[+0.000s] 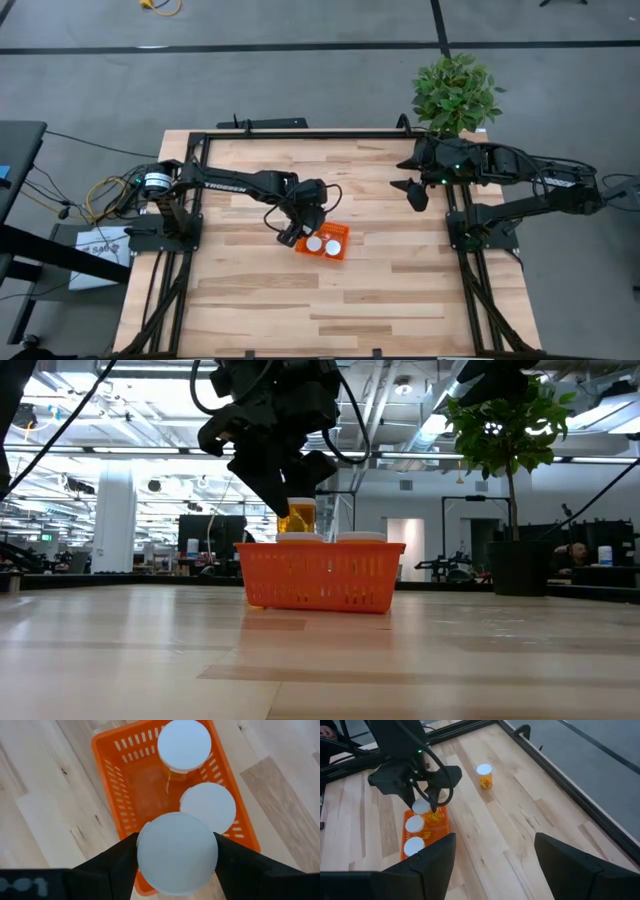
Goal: Pick and place pill bottles into a basket
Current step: Put the bottom orange pill bottle into the orange bin, then put the orange pill bottle into the orange bin
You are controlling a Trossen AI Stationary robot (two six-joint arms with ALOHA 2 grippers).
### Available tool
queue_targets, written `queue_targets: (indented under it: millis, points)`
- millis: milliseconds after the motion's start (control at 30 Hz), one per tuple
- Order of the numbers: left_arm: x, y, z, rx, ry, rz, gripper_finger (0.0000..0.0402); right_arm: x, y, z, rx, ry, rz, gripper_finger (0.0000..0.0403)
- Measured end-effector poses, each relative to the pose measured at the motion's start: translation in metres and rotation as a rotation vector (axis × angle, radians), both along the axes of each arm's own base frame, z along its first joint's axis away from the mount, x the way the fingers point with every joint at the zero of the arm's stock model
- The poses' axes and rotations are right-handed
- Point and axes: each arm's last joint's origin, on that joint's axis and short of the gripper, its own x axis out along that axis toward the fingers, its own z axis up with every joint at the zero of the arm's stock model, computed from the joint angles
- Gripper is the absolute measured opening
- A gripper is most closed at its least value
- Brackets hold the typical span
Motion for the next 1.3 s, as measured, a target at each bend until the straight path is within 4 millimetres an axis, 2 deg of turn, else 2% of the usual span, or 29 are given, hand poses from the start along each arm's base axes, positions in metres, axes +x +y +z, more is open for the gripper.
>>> queue_targets:
  millis: [433,933,1300]
  points:
    - [0.0012,-0.0032,0.0003,0.006,-0.016,-0.018,0.0222,0.0,0.0007,-0.0002,0.02,-0.001,0.016,0.0265]
    - [-0.0014,-0.0032,-0.001,-0.017,0.024,0.037,0.0223,0.0,0.0007,-0.0002,0.021,-0.001,0.016,0.0265]
    - [-0.0014,-0.0032,-0.0009,-0.017,0.024,0.038,0.0261,0.0,0.0007,-0.0002,0.02,-0.001,0.016,0.0265]
